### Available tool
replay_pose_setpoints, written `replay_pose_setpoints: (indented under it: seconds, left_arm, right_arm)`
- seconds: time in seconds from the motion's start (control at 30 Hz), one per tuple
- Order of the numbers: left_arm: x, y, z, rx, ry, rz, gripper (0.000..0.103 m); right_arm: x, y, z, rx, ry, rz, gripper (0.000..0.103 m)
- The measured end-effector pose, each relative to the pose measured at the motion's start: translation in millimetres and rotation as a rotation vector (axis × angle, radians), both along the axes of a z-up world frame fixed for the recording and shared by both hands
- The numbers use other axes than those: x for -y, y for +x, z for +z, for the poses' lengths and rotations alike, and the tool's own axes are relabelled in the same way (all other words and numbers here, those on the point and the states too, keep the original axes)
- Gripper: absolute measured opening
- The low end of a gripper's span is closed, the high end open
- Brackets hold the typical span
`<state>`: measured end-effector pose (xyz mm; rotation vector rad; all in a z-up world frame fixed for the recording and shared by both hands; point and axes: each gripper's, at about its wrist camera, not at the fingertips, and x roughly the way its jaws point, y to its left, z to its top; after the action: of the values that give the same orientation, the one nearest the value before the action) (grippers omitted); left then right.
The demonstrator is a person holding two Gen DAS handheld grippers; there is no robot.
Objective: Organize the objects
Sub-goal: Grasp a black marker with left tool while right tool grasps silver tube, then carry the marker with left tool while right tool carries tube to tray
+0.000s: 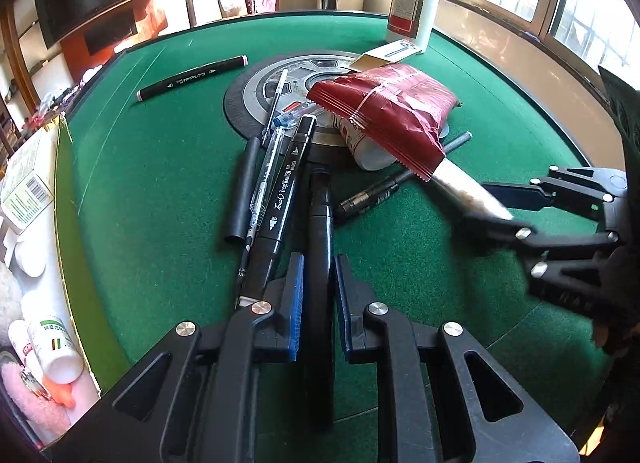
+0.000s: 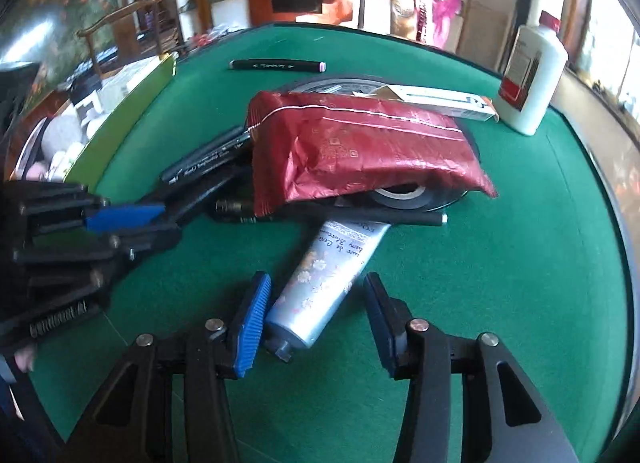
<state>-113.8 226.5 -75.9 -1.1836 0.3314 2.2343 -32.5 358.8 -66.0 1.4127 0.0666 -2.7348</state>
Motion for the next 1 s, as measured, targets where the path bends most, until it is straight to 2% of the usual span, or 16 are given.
replay_pose_setpoints:
  seconds: [0.07, 0.17, 0.3, 0.37, 0.47, 0.67, 1.0]
  left_arm:
    - [-1, 1, 0, -0.006, -0.005, 0.003, 0.014]
    - [-5, 3, 0, -0.024, -0.029, -0.003, 0.015]
    - [-3, 6, -1, -0.043, -0.02, 0.003, 0.014]
    - [3, 7, -1, -0.011, 0.023, 0.013, 0.014]
    - [11, 12, 3, -0.006, 0.05, 0.027, 0.014]
    - [24, 21, 18, -0.02, 0.122, 0.058, 0.014]
    - [40, 30, 37, -0.064, 0.181, 0.091, 0.014]
  right_arm:
    - [-16, 9, 0, 0.008, 0.005, 0.0, 0.027]
    - [-38, 21, 0, 0.006, 0.004, -0.014, 0.026]
    - [-46, 28, 1, -0.015, -0.02, -0.026, 0.026]
    - [-52, 31, 7, -0.037, -0.081, -0.019, 0.026]
    - [-59, 42, 21, -0.087, -0.171, -0.006, 0.026]
    - [-45, 46, 32, -0.131, -0.301, 0.074, 0.026]
    - [-18, 45, 35, -0.165, -0.324, 0.09, 0.026]
